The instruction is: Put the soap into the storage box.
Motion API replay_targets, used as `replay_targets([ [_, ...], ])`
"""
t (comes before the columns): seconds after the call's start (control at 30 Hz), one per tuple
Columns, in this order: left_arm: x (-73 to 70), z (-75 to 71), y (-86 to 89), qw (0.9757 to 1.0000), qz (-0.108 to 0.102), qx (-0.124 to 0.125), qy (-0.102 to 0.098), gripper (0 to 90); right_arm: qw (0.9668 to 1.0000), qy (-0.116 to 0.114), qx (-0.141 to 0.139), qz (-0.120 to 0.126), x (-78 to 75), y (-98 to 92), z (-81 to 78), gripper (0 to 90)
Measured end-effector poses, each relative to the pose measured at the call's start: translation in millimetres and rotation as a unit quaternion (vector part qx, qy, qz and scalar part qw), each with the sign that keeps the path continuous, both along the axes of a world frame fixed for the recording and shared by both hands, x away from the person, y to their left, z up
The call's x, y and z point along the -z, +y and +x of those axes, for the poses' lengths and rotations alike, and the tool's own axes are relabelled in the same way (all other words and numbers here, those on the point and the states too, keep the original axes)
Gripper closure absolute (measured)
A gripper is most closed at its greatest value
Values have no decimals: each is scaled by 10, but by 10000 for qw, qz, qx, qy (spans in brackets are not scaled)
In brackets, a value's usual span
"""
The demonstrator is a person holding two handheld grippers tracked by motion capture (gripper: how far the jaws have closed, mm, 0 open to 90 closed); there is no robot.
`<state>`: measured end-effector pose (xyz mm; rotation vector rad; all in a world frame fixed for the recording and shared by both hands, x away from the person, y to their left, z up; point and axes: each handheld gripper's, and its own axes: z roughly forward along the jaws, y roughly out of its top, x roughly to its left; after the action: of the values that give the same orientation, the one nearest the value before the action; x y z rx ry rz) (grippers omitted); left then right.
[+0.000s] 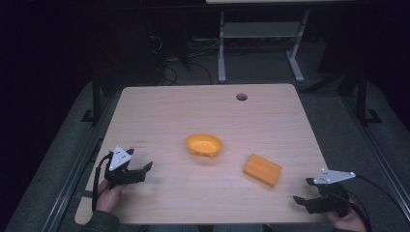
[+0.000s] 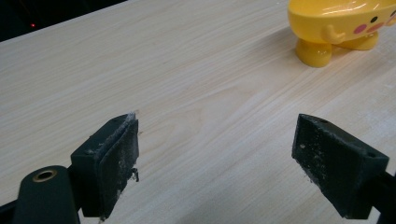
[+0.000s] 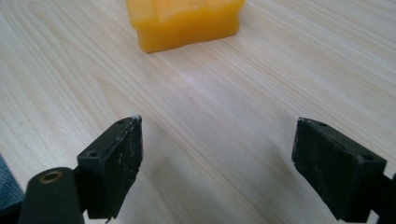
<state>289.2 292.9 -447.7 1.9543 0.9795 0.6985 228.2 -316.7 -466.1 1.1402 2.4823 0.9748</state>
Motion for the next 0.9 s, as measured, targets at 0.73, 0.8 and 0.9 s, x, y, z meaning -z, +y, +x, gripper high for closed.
replay_targets([
  [0.73, 1, -1, -3, 10000, 1, -6, -13, 140, 9986, 33, -404, -331, -202, 214, 179, 159],
  [0.8, 0, -2, 0, 10000, 11, -8, -15, 140, 9985, 65, -436, -338, -223, 243, 210, 159],
  [0.9, -2, -3, 3, 10000, 13, -2, -20, 140, 9980, 63, -507, -377, -241, 265, 245, 159],
])
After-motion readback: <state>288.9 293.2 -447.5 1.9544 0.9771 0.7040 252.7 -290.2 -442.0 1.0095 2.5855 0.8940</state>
